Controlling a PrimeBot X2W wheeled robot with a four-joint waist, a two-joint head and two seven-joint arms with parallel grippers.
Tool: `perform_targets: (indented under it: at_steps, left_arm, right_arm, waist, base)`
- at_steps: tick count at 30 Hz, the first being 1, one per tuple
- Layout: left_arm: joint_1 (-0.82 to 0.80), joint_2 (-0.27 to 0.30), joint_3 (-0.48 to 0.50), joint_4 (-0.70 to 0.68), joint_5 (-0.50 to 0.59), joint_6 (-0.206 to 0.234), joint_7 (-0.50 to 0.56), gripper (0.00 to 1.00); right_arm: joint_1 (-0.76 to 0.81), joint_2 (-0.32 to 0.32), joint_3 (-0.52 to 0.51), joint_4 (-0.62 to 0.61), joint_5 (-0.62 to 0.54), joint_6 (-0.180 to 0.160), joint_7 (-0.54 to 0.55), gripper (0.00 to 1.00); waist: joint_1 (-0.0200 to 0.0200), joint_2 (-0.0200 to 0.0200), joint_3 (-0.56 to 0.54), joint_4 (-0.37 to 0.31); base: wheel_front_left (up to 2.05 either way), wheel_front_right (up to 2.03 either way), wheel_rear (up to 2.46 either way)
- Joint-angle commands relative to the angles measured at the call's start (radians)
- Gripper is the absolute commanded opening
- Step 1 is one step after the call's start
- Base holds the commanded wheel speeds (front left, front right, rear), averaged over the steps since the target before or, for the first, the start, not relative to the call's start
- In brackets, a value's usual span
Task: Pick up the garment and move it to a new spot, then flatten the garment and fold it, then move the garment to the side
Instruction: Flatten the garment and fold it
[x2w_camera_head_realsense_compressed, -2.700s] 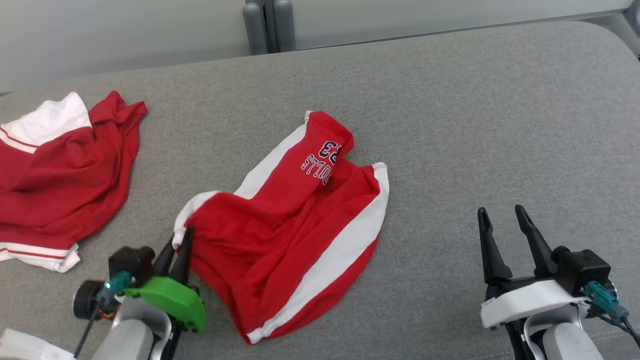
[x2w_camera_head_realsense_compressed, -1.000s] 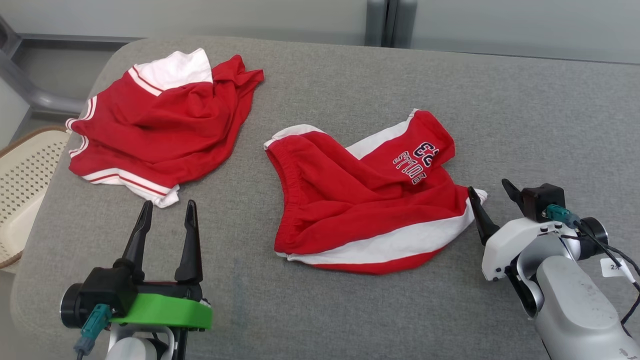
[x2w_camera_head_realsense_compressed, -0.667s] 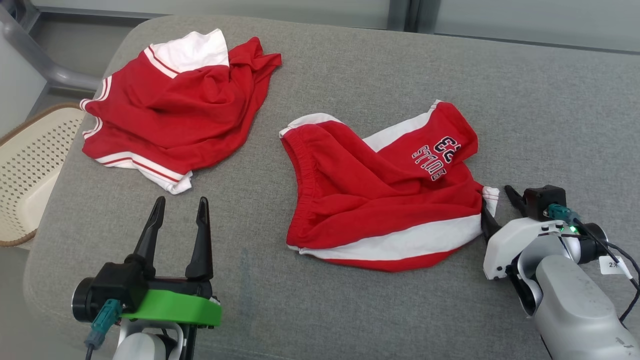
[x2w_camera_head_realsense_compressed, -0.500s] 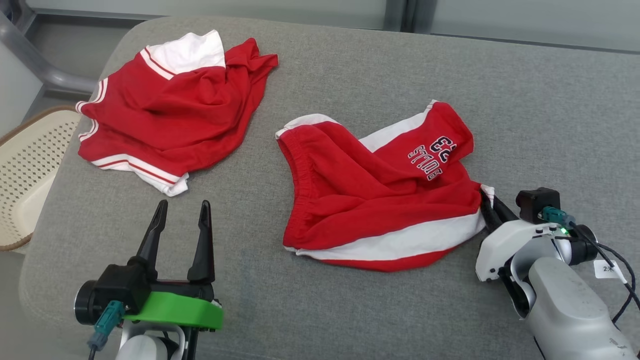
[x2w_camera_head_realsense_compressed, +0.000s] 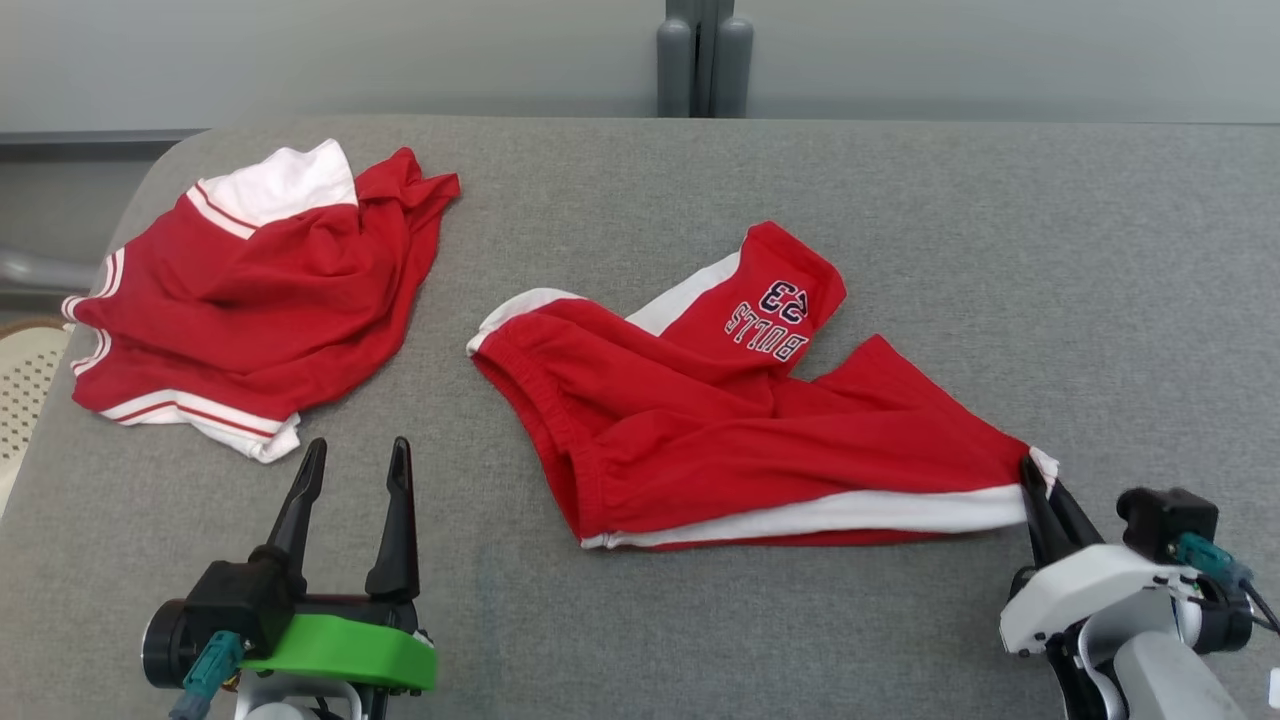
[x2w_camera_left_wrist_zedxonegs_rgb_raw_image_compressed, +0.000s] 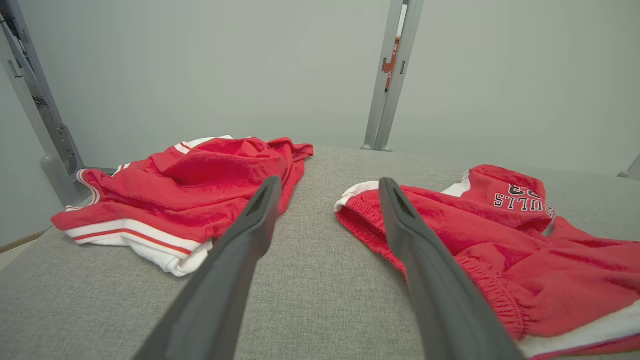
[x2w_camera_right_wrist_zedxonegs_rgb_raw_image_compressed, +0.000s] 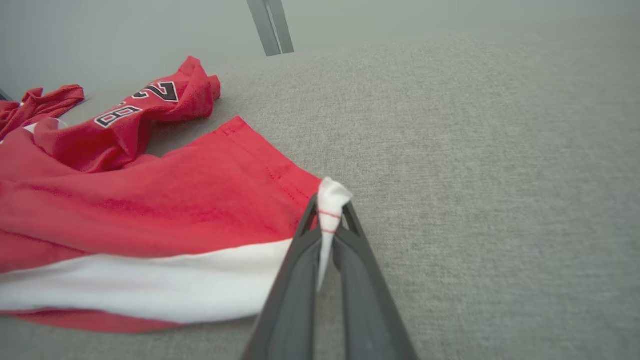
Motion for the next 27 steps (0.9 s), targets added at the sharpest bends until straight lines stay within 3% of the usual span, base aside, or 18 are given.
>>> perform_targets:
  at_steps: [1, 6, 7, 8, 18, 27]
  left_arm:
    - [0.017, 0.0, 0.004, 0.002, 0.013, -0.002, -0.003, 1.0]
    - [0.031, 0.0, 0.013, -0.001, 0.014, -0.004, -0.003, 1.0]
    - [0.035, 0.0, 0.015, -0.002, 0.014, -0.004, -0.003, 1.0]
    - [0.04, 0.0, 0.018, -0.003, 0.015, -0.005, -0.003, 1.0]
    - [0.071, 0.0, 0.057, -0.016, 0.022, -0.007, -0.003, 1.0]
    - [0.098, 0.0, 0.084, -0.035, 0.033, -0.008, -0.003, 1.0]
  right_arm:
    - [0.042, 0.013, -0.017, -0.026, 0.007, -0.002, -0.003, 0.0]
    - [0.142, 0.057, -0.075, -0.124, 0.005, -0.002, 0.005, 0.0]
    - [0.151, 0.062, -0.079, -0.14, -0.002, -0.002, 0.006, 0.7]
    - [0.16, 0.07, -0.08, -0.157, -0.009, -0.002, 0.011, 1.0]
    - [0.135, 0.059, -0.048, -0.321, -0.11, -0.002, 0.035, 1.0]
    - [0.186, 0.034, -0.022, -0.46, -0.132, -0.002, 0.026, 1.0]
  waist:
    - [0.0, 0.0, -0.035, -0.035]
    - [0.0, 0.0, -0.053, -0.056]
    - [0.0, 0.0, -0.056, -0.06]
    - [0.0, 0.0, -0.059, -0.065]
    - [0.0, 0.0, -0.098, -0.112]
    - [0.0, 0.0, -0.124, -0.133]
  base:
    - [0.0, 0.0, 0.0]
    - [0.0, 0.0, 0.0]
    - [0.0, 0.0, 0.0]
    - [0.0, 0.0, 0.0]
    - [0.0, 0.0, 0.0]
    - [0.0, 0.0, 0.0]
